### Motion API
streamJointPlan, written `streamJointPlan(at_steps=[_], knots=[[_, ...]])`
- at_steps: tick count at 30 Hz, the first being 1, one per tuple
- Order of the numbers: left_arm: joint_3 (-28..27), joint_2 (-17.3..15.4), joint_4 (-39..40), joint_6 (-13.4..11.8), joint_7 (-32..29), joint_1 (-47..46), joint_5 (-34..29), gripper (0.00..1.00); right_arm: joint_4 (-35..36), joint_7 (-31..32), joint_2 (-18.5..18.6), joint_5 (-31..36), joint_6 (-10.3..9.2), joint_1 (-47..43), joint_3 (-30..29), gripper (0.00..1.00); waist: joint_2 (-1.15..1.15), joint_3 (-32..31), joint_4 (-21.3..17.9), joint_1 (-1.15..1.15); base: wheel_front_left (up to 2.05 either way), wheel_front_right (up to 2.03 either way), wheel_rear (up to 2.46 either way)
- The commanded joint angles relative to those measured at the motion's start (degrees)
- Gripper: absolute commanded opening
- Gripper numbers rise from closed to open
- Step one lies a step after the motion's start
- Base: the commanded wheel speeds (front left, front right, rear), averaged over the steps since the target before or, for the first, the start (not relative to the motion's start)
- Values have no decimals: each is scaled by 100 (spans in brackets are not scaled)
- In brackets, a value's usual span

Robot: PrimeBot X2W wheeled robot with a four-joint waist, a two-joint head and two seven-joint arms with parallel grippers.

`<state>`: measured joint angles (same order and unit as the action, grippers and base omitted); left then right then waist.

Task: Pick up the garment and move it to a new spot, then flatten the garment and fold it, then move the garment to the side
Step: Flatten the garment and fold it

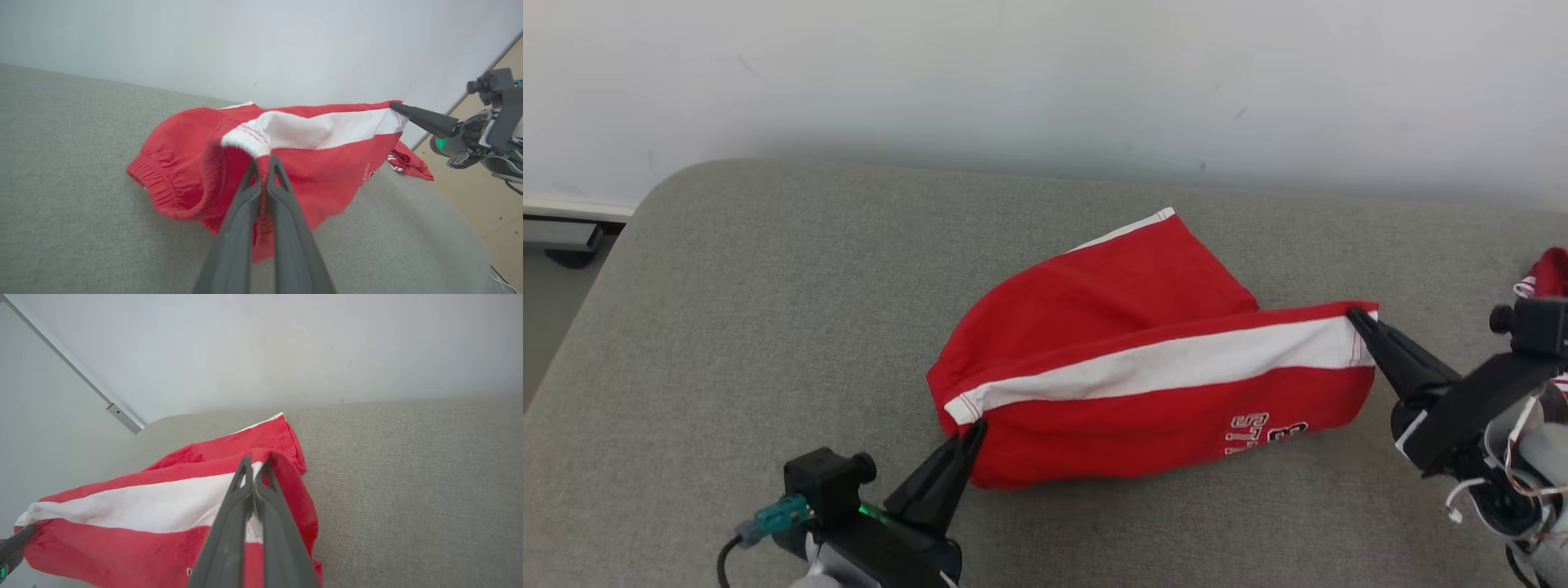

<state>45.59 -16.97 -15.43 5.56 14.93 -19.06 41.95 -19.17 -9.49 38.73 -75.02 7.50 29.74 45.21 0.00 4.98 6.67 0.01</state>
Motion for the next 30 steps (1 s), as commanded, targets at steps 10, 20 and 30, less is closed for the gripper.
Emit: streamJointPlan(at_steps=[10,20,30], knots=[[-210,423,-648,170,32,-970,-122,0,-1061,430,-466,429,-3,1649,256,0,0,745,359,-1,0,0,0],[-171,705,-1022,187,32,-1603,-12,0,-2019,623,-860,712,-3,2906,716,0,0,1280,584,-1,0,0,0],[-361,876,-1025,189,32,-1977,-78,0,-2991,484,-1326,771,-3,3857,1126,0,0,1765,816,-1,0,0,0]])
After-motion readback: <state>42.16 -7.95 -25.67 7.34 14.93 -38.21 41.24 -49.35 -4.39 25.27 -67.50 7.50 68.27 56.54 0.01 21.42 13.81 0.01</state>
